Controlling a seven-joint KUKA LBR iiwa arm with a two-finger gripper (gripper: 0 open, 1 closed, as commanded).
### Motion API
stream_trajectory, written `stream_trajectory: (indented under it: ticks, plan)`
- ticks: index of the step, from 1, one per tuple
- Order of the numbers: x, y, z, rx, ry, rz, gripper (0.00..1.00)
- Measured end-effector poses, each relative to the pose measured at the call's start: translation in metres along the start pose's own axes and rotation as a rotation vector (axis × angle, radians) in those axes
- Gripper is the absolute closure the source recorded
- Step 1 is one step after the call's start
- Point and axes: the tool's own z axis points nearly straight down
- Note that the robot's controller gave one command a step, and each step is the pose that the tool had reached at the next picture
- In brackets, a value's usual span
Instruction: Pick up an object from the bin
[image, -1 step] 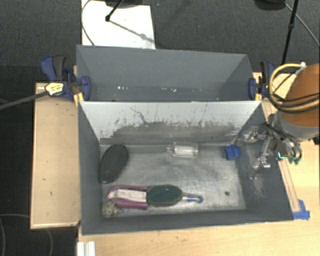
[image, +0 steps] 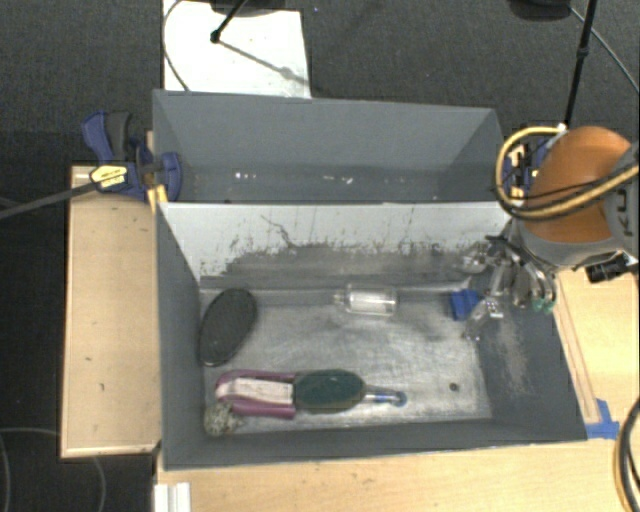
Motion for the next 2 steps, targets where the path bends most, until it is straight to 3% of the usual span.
stream_trajectory:
  ticks: [1, 2]
  plan:
    - [0.0143, -0.0238, 0.0552, 0.001, -0.002, -0.144, 0.0]
    - [0.0122, -0.0237, 0.0517, 0.003, -0.007, -0.148, 1.0]
